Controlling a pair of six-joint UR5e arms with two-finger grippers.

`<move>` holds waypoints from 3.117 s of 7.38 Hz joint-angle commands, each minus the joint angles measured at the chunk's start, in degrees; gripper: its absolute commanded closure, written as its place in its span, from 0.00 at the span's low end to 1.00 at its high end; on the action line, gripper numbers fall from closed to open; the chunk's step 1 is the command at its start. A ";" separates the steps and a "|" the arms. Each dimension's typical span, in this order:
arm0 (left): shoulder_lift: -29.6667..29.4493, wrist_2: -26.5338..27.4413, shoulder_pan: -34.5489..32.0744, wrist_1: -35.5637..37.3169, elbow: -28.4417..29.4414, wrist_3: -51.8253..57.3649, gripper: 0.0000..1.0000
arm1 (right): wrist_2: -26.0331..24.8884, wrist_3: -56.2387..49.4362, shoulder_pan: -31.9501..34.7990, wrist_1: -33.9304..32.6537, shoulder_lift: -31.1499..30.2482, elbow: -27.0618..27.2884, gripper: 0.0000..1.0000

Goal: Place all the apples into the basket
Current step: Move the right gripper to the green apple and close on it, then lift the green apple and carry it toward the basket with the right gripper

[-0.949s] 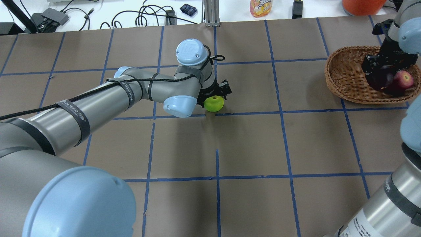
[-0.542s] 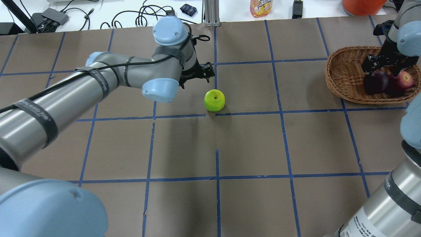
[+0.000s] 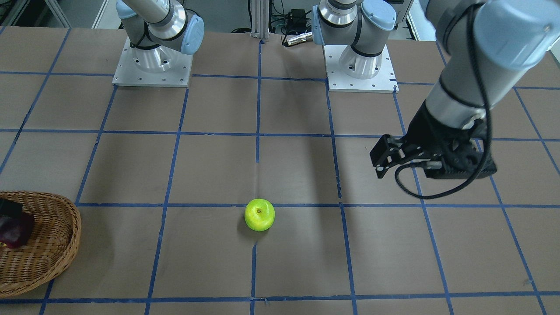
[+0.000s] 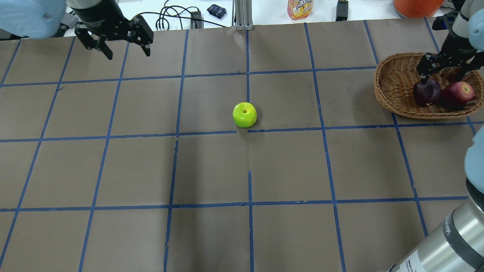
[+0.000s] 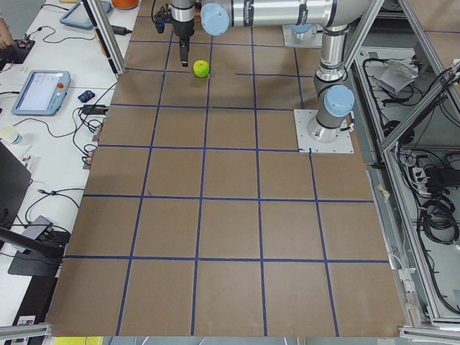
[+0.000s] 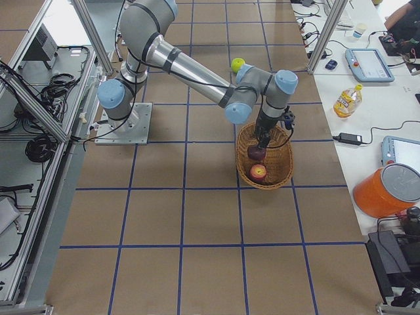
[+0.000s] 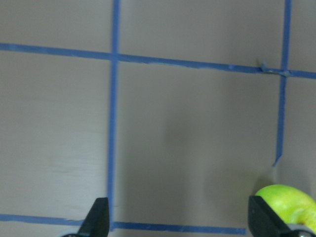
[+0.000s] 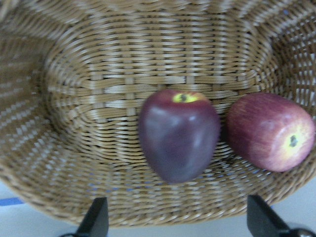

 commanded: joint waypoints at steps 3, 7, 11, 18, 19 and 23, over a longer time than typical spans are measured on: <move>3.27 0.38 3.72 -2.95 -2.64 -0.53 0.00 | 11.95 29.89 22.48 7.27 -5.95 0.46 0.00; 9.73 0.56 -1.22 -6.90 -5.36 0.07 0.00 | 17.61 55.60 37.11 -4.73 2.11 0.46 0.00; 8.62 0.03 -0.32 -6.99 -4.32 -3.97 0.00 | 18.39 62.24 39.68 -10.32 8.11 0.02 0.00; 11.51 -2.11 -2.70 -10.47 -6.53 -4.94 0.00 | 19.80 62.06 42.41 -12.77 13.56 0.02 0.00; 11.25 0.01 -2.44 -10.86 -6.00 -4.94 0.00 | 19.37 62.41 42.41 -13.56 13.31 -0.16 0.23; 10.38 -0.24 -3.57 -11.07 -2.85 -4.24 0.00 | 17.27 61.02 39.26 -9.21 7.61 -0.42 1.00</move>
